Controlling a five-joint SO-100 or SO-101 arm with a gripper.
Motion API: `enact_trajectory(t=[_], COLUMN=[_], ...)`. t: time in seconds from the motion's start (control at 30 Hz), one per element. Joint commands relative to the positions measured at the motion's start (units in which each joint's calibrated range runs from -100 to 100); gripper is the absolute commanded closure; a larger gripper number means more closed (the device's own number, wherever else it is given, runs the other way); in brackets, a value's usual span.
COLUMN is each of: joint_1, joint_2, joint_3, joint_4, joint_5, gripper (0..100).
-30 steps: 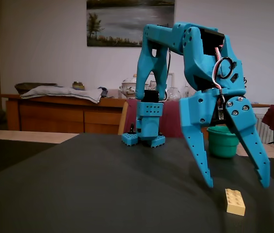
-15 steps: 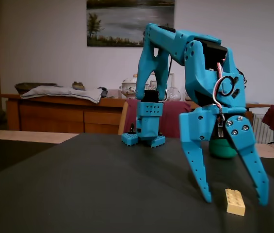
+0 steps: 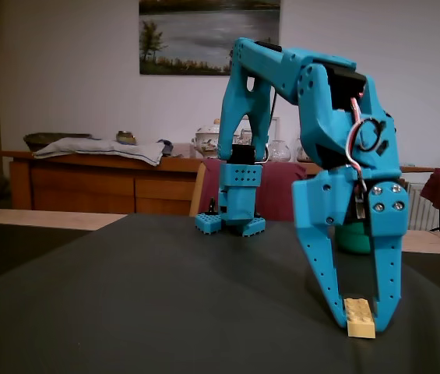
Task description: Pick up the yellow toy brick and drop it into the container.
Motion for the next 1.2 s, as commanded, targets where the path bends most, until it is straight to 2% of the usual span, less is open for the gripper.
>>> enact_trajectory(t=[0.0,0.27,0.7,0.93,1.17], joint_1=[-0.09,-0.79,-8.29,-20.28,-30.34], joint_2=[-0.06,-1.5,-12.04,-18.95,-24.94], joint_3=[-0.77,-2.03,-21.8,-23.78,-23.15], joint_4=[0.01,5.25,32.44,43.99,49.77], joint_5=[-0.15,-0.26,-2.4,-4.75,-9.46], gripper=[100,100,100,100,100])
